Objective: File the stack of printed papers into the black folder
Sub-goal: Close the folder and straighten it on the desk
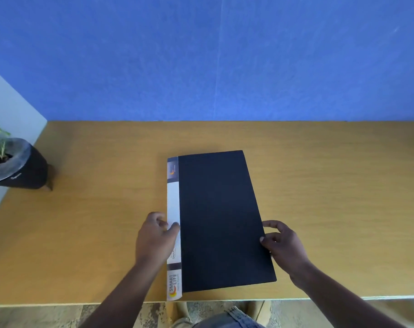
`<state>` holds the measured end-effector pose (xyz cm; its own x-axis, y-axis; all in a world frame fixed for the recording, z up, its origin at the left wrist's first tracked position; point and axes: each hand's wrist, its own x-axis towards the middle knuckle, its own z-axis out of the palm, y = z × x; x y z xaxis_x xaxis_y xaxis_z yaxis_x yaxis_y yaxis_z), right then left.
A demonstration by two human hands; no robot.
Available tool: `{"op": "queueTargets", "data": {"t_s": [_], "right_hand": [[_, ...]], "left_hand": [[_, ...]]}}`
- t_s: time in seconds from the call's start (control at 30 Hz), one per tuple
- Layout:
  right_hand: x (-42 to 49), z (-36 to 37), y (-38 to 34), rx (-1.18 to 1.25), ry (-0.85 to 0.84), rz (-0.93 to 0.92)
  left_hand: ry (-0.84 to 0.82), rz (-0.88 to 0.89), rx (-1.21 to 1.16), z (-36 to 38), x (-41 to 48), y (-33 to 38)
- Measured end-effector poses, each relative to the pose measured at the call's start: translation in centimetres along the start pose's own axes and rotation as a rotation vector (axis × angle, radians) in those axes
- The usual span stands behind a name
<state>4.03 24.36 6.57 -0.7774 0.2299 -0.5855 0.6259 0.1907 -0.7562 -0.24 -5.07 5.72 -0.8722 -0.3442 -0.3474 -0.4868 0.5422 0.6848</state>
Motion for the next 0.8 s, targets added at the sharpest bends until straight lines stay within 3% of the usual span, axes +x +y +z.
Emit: {"op": "queueTargets", "data": {"t_s": [0.2, 0.47, 0.8], "right_hand": [[0.6, 0.7, 0.6, -0.137, 0.066, -0.038], [1.3, 1.3, 1.3, -0.470, 0.055, -0.128], [1.5, 1.7, 2.5, -0.638, 0.027, -0.187]], "left_hand": [[-0.098, -0.133, -0.029, -0.3, -0.4, -2.9], [-0.132, -0.136, -0.056, 0.8, -1.1, -2.4], [-0.149, -0.169, -0.108, 1.3, -1.1, -2.2]]}}
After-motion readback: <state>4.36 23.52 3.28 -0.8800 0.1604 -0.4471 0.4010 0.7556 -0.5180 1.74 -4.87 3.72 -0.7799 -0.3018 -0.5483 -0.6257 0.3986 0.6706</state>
